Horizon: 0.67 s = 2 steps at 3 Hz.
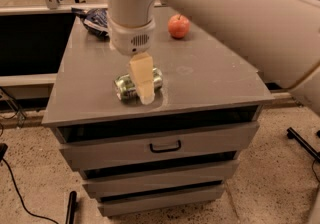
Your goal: Place green can upright
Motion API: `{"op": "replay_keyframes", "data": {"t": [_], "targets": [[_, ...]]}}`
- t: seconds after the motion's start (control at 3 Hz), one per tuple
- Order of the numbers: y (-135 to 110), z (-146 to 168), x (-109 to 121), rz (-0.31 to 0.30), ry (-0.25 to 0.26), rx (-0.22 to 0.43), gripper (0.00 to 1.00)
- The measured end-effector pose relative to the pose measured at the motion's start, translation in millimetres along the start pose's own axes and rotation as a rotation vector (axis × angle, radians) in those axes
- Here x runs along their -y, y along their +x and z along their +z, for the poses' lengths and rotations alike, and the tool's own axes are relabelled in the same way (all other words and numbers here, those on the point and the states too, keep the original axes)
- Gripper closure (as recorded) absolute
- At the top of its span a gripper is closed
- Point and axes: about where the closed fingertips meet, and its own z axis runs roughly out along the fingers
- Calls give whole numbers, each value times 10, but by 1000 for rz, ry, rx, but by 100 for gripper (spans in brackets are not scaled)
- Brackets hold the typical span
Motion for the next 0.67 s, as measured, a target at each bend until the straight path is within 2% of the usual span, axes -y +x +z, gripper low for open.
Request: {"op": "replay_keyframes", "data": {"t": [0.67], "targets": [[-212,712,42,-67,-93,-54,0]]}}
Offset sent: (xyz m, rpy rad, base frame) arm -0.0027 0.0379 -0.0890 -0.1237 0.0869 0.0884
